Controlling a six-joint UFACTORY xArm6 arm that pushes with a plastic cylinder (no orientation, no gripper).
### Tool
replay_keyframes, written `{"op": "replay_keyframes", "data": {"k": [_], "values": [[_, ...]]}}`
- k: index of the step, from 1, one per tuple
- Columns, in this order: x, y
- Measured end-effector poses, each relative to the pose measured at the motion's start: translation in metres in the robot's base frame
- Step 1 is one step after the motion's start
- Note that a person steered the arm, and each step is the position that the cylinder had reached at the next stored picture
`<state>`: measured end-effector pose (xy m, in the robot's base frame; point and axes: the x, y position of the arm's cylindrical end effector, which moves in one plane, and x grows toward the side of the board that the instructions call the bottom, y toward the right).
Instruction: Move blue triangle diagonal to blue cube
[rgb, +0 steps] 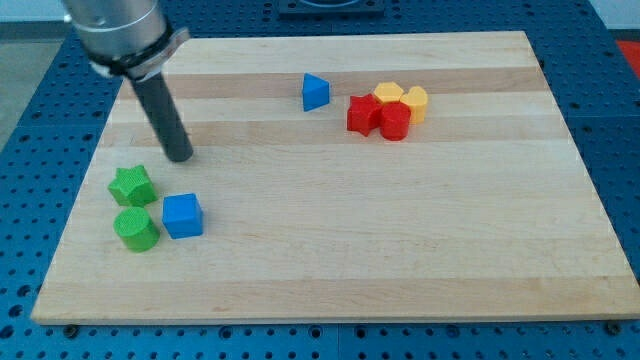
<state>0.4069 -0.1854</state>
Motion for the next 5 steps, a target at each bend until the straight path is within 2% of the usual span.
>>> {"op": "replay_keyframes", "data": {"k": [1, 2, 3, 4, 5], "values": [[-0.065, 0.012], [-0.132, 0.064], [-0.171, 0.149], [-0.177, 0.224], [-0.154, 0.238]]}}
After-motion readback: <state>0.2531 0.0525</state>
